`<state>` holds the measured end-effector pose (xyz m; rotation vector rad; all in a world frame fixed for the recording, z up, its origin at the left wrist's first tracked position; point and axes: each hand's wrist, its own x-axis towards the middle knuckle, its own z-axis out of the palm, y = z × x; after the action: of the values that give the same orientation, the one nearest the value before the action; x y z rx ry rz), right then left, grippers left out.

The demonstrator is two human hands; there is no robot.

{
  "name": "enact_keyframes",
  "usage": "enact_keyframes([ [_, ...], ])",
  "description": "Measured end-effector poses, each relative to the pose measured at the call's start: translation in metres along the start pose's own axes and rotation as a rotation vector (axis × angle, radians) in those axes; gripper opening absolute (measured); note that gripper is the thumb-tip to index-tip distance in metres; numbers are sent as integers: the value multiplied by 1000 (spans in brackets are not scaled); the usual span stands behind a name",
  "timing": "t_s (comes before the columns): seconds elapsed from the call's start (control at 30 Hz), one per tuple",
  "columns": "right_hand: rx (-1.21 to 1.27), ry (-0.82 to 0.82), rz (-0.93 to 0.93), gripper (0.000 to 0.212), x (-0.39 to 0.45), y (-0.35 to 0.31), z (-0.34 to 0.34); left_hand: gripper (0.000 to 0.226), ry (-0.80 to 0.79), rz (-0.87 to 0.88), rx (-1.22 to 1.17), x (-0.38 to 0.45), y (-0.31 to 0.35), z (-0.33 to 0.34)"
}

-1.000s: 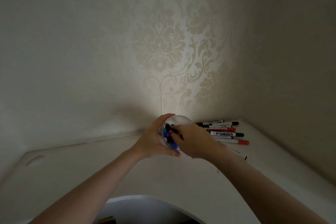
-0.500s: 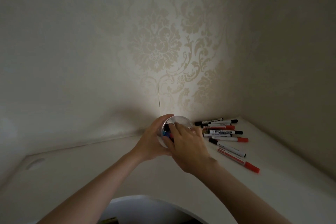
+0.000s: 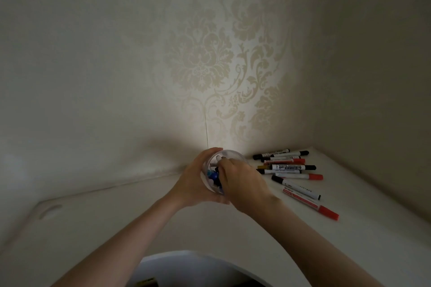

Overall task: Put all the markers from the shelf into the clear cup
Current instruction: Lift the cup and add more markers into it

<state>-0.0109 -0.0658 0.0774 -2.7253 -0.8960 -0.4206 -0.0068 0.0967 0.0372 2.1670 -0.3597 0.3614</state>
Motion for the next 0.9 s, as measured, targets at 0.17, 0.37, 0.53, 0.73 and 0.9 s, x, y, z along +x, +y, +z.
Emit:
enact_keyframes([
  [0.17, -24, -17, 53, 38, -12, -1, 2, 115, -22, 39, 37, 1, 5, 1],
  [0.37, -49, 11, 34, 49, -3, -1, 10, 114, -28, 36, 28, 3, 8, 2],
  [0.53, -2, 33, 141, 22, 5, 0, 12, 115, -26, 13, 21, 1, 7, 1],
  [0.73, 50, 281, 101, 8, -10, 5, 5, 116, -7, -28, -26, 4, 3, 1],
  [0.9, 309, 506, 104, 6, -25, 16, -7, 111, 22, -38, -80, 3, 0, -2],
])
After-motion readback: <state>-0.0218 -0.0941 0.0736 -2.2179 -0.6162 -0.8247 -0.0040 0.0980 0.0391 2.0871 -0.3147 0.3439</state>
